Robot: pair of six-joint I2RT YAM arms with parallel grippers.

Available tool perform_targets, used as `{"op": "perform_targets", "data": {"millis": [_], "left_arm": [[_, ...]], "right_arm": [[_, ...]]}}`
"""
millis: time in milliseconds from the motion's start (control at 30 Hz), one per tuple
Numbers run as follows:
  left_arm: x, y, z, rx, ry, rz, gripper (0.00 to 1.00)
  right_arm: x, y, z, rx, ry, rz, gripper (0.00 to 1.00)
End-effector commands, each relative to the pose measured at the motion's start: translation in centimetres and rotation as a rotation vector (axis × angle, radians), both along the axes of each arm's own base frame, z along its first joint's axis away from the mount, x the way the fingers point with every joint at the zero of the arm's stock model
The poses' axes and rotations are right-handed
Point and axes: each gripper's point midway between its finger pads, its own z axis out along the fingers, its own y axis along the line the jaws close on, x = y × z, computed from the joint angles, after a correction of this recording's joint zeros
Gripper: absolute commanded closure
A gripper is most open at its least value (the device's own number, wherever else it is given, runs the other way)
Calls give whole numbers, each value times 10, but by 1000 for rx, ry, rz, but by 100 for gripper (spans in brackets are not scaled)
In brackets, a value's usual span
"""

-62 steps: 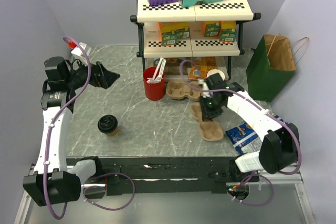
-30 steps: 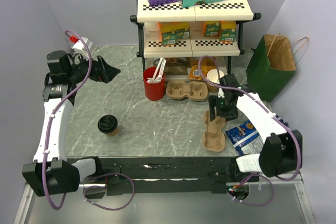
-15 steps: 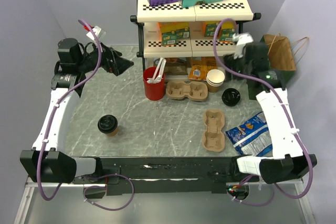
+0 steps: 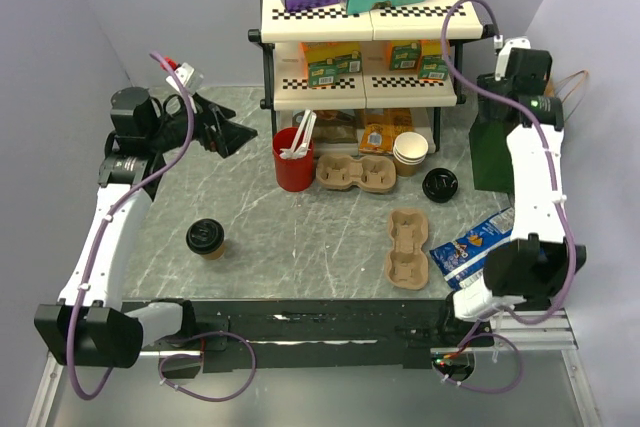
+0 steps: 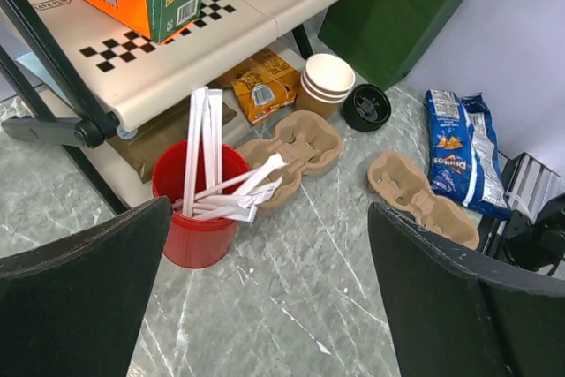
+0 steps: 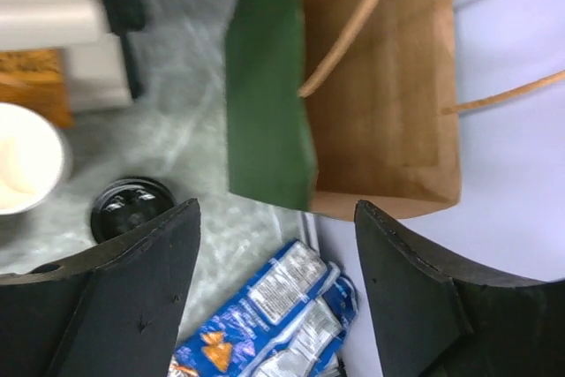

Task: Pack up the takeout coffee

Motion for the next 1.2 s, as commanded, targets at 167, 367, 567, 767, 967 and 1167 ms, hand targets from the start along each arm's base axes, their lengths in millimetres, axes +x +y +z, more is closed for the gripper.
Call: {"op": "perform_targets", "data": {"millis": [167,367,567,767,967,1167], "left_arm": [[-10,-2,7,5,-57,-21,1],[-7,-1,6,10,-58,-15,1],[-3,-1,7,3,-53,-14,1],[-4,-1,6,10,-52,-11,1],[-4,-1,7,9,-58,-12,1],[-7,-5,12,0,-63,-50,1]], "right_arm": [[12,-46,-13,-24,87,-19,21],[15,-52,-30,-37,111,14,32],[17,-56,-49,-18,140,25,54],[18,-61,-58,0,160,15,95],[9,-63,-34,-25,84,-21,100],[-27,-69,22,-80,-65,-144,100]]}}
